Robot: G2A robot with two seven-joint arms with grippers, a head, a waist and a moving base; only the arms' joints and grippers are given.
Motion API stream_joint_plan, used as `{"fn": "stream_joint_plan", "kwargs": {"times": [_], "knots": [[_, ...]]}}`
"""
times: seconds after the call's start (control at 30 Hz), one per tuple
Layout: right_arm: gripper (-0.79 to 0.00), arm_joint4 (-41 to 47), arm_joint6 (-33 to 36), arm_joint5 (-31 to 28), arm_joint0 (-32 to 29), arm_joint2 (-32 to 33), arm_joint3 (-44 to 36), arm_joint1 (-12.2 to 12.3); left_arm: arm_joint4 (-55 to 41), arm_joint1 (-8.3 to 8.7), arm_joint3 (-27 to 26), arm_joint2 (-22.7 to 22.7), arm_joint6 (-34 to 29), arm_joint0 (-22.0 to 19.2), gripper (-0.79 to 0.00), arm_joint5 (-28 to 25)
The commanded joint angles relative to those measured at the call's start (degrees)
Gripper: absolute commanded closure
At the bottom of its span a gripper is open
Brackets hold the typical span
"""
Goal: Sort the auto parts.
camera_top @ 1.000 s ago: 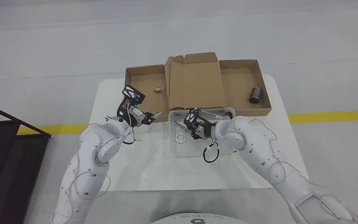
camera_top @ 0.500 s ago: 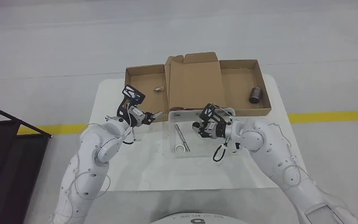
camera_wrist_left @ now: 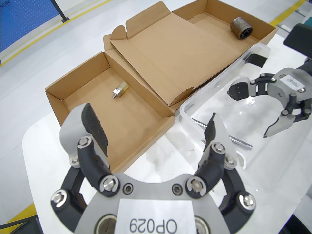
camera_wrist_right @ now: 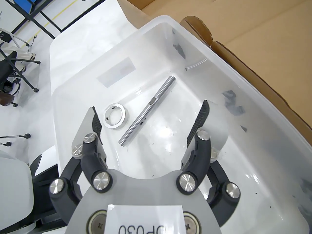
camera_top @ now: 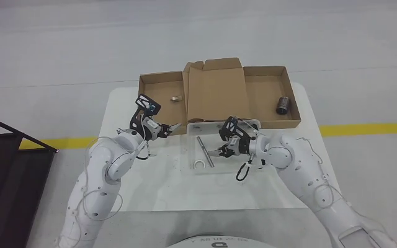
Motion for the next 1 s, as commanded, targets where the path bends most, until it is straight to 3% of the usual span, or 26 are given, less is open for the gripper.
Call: {"fn": "stream_joint_plan", "kwargs": {"times": [0.0,0.07,0.13,0.17,0.4,0.53,0.73,0.8,0.97], "knots": [[-0.785,-3.1,0.0,2.2,0.4,-1.6,0.2,-0.3,0.0,0.0,0.0,0.0,0.0,0.0,-0.785,0.0],[-0.763,-5.1,0.3,3.6,1.2,-3.5,0.5,-0.7,0.0,0.0,0.0,0.0,0.0,0.0,-0.785,0.0],[-0.619,-5.9,0.5,4.3,2.0,-5.0,1.4,-1.1,0.0,0.0,0.0,0.0,0.0,0.0,-0.785,0.0],[-0.582,-6.4,0.6,4.8,2.5,-5.7,1.8,-1.3,0.0,0.0,0.0,0.0,0.0,0.0,-0.785,0.0],[-0.489,-8.5,0.9,7.2,4.6,-8.7,3.7,-2.2,0.0,0.0,0.0,0.0,0.0,0.0,-0.785,0.0],[-0.533,-10.0,1.3,8.7,4.9,-9.9,4.0,-2.6,0.0,0.0,0.0,0.0,0.0,0.0,-0.785,0.0],[-0.456,-11.9,2.4,11.3,5.5,-11.5,4.4,-3.1,0.0,0.0,0.0,0.0,0.0,0.0,-0.785,0.0],[-0.388,-12.4,2.8,11.9,5.7,-11.8,4.4,-3.2,0.0,0.0,0.0,0.0,0.0,0.0,-0.785,0.0],[-0.363,-13.1,3.6,13.2,5.9,-12.0,4.3,-3.3,0.0,0.0,0.0,0.0,0.0,0.0,-0.785,0.0]]}}
